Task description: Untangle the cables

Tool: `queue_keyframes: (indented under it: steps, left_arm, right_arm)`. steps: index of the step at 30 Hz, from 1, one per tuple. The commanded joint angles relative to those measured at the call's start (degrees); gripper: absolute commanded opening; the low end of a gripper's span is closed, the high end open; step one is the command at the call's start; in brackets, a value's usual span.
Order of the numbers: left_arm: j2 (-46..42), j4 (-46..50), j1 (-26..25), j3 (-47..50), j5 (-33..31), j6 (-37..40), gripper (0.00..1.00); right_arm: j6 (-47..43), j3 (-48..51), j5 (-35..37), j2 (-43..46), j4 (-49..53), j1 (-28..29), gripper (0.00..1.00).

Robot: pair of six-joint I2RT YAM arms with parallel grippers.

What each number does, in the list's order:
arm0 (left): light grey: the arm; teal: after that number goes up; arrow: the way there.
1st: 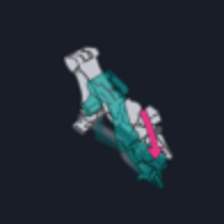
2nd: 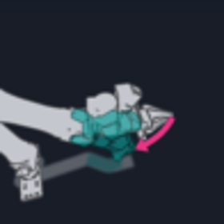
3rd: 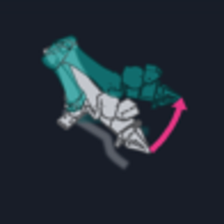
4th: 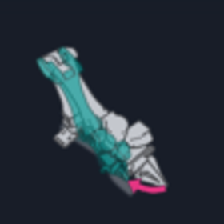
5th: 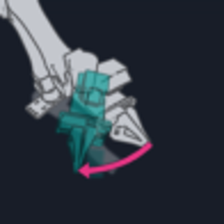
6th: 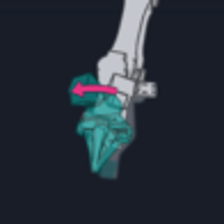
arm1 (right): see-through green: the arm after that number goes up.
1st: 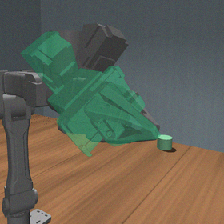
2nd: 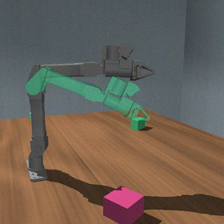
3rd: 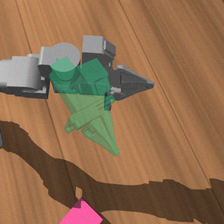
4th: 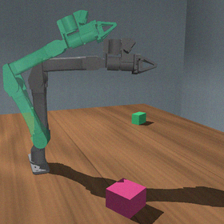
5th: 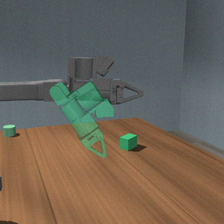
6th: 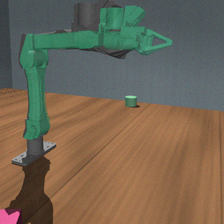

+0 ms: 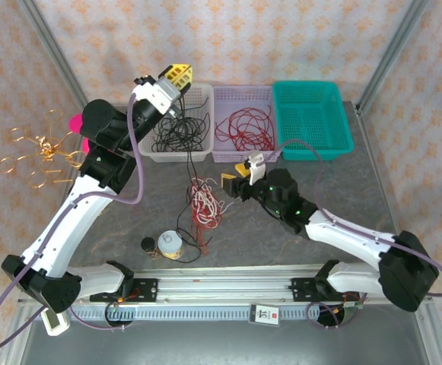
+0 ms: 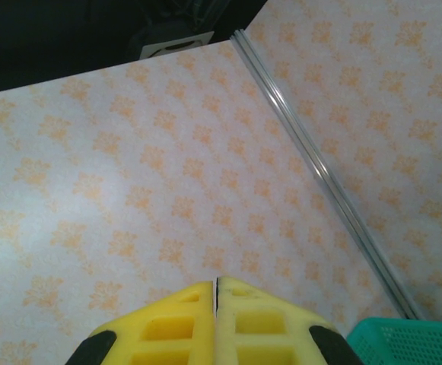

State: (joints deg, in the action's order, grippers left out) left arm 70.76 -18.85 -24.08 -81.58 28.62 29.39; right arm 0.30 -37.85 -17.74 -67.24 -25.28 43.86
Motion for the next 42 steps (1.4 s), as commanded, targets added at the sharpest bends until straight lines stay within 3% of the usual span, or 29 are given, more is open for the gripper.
queue_keyframes:
  steps: [1,6,9,12,18,20,29,42]
  left_arm:
    - [0.5,0.2,-0.9,0.1,-2.2,-0.2,0.00]
    - [2.7,1.9,-2.2,-1.2,-3.4,0.7,0.00]
    - [3.9,2.5,-2.8,-2.5,-3.6,1.0,0.00]
    - [4.4,2.8,-3.3,-3.6,-3.9,1.2,0.00]
    - [5.4,0.7,-3.6,-6.7,-4.8,0.4,0.00]
    - [6.1,-1.6,-3.7,-8.2,-6.4,-0.3,0.00]
    - [15.4,-8.5,-2.9,-24.7,-18.7,2.5,0.00]
    - [31.9,-9.5,4.1,-46.8,-21.7,-0.5,0.00]
  right_arm:
    - [-2.1,-2.9,-15.0,0.3,-0.8,2.4,0.63]
    - [-2.9,-7.6,-15.7,-4.0,-4.3,5.9,0.68]
    - [-1.1,-9.1,-7.9,-7.7,-7.4,5.8,0.68]
    - [2.0,-10.3,5.3,-12.8,-8.7,5.9,0.63]
    - [8.7,-9.1,28.1,-24.7,-9.7,5.8,0.33]
    - [11.3,-7.3,32.8,-27.5,-9.9,5.6,0.27]
    - [16.8,3.5,37.2,-27.2,-9.6,3.9,0.27]
    - [17.1,7.5,35.3,-20.9,-5.7,1.5,0.34]
